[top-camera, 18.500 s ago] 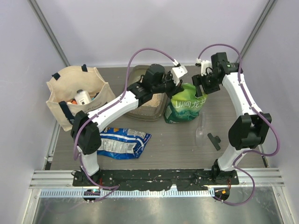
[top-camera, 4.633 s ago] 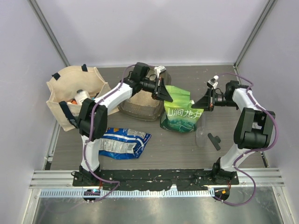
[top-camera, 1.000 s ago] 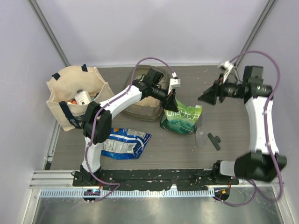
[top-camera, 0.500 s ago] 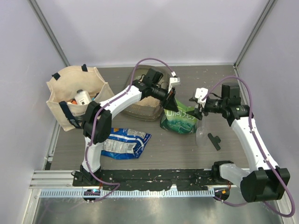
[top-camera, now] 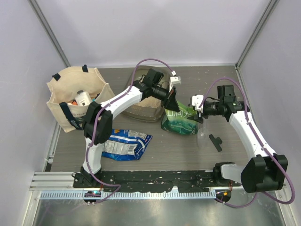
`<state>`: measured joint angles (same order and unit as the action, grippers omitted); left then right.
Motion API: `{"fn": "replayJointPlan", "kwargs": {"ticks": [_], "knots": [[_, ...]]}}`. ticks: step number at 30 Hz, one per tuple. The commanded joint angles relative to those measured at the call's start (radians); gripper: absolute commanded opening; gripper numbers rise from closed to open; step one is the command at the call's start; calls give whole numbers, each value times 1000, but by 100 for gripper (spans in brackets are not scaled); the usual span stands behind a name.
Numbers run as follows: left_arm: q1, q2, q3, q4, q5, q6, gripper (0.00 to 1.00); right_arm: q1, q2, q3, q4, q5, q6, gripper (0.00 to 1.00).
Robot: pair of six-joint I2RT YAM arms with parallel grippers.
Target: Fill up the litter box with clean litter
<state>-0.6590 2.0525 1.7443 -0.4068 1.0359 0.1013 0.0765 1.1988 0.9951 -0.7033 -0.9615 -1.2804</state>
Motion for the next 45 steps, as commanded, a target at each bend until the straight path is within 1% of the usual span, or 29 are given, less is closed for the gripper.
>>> {"fn": "replayJointPlan", "kwargs": {"ticks": [1, 9, 14, 15, 17, 18, 20, 21, 22, 24, 26, 30, 31, 32, 33, 34, 35, 36, 37, 38, 39, 40, 41, 42, 43, 44, 45], "knots": [[27, -5, 4, 34, 53, -87, 2, 3, 21, 25, -24, -8, -66, 65], [44, -5, -9, 65, 82, -135, 1, -24, 65, 13, -7, 4, -45, 60], [50, -17, -26, 80, 93, -137, 1, -57, 90, -13, 73, -19, 74, 59], [50, -20, -29, 83, 93, -137, 1, -63, 97, -12, 88, -20, 104, 57], [52, -23, -31, 88, 93, -141, 0, -63, 110, -7, 88, -29, 142, 56], [52, -25, -31, 92, 93, -146, 0, -93, 116, -9, 88, -34, 151, 54], [52, -26, -31, 102, 92, -158, 1, -101, 117, -26, 88, -37, 182, 53], [52, -25, -32, 106, 92, -158, 1, -104, 116, -33, 115, -37, 206, 52], [53, -26, -34, 109, 92, -158, 0, -110, 114, -41, 142, -37, 298, 50], [53, -29, -40, 109, 92, -150, 1, -122, 114, -67, 232, -37, 406, 50], [53, -37, -48, 106, 87, -146, 1, -138, 114, -81, 277, -40, 516, 48], [53, -34, -51, 100, 84, -152, 2, -144, 120, -82, 300, -54, 592, 42], [53, -35, -52, 100, 82, -152, 7, -145, 120, -88, 301, -57, 602, 39], [53, -38, -60, 95, 79, -146, 12, -149, 119, -92, 301, -63, 618, 38], [53, -41, -62, 80, 76, -114, 18, -150, 117, -95, 303, -71, 628, 37], [53, -49, -68, 65, 75, -79, 27, -150, 114, -99, 303, -75, 639, 36], [53, -52, -71, 21, 76, -46, 29, -156, 114, -99, 307, -80, 676, 35], [53, -57, -71, -9, 72, 34, 30, -161, 116, -98, 307, -98, 690, 34], [53, -60, -68, -32, 66, 67, 29, -165, 119, -93, 309, -105, 707, 33], [53, -60, -62, -94, 62, 98, 28, -173, 120, -89, 311, -112, 725, 32], [53, -55, -49, -134, 59, 174, 26, -178, 122, -76, 308, -129, 754, 32], [53, -46, -11, -188, 59, 208, 24, -181, 123, -69, 309, -140, 771, 31], [53, -17, 13, -240, 59, 251, 23, -188, 124, -59, 307, -147, 786, 28], [56, 0, 39, -356, 62, 283, 22, -190, 125, -40, 307, -155, 815, 27], [58, 17, 88, -397, 62, 328, 22, -190, 127, -29, 304, -172, 822, 26], [59, 41, 106, -420, 64, 334, 22, -190, 127, -17, 292, -178, 826, 21], [65, 49, 119, -462, 69, 345, 13, -190, 130, -1, 294, -184, 854, 16]]}}
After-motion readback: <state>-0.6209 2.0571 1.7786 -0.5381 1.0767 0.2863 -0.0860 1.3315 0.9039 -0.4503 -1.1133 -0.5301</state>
